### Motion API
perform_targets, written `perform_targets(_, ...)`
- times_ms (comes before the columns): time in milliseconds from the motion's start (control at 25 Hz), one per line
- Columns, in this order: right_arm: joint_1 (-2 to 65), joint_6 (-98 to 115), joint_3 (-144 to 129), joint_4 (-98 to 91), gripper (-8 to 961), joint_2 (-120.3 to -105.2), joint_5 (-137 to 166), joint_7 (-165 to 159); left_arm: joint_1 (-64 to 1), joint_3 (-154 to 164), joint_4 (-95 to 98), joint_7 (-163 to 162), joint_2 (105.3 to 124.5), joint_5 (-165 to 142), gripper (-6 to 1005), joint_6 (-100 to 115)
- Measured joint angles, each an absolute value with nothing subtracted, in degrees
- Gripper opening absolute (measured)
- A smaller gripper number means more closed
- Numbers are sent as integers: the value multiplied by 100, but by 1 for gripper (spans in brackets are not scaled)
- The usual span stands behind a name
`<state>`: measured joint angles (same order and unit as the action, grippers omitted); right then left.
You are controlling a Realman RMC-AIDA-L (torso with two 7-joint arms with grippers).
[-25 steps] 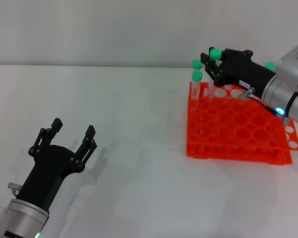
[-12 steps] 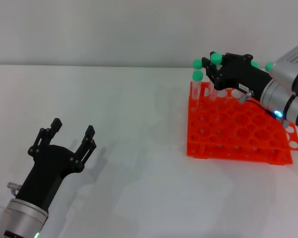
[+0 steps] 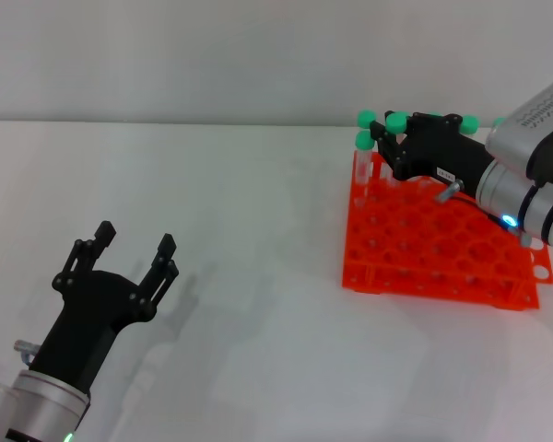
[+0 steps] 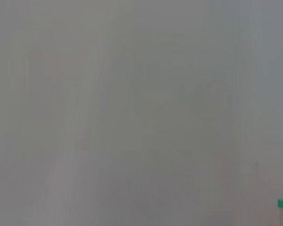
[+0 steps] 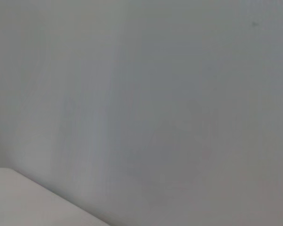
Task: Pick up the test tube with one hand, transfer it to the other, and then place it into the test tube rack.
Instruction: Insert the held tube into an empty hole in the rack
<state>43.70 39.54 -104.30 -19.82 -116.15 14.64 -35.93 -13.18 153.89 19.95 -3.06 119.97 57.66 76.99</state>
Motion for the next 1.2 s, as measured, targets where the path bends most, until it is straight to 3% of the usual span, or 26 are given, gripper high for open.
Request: perform_targets(1200, 4034, 3851, -10287, -2054, 205, -11611, 1449, -3449, -1344, 15329, 1986, -521, 11988, 5766, 788, 7893)
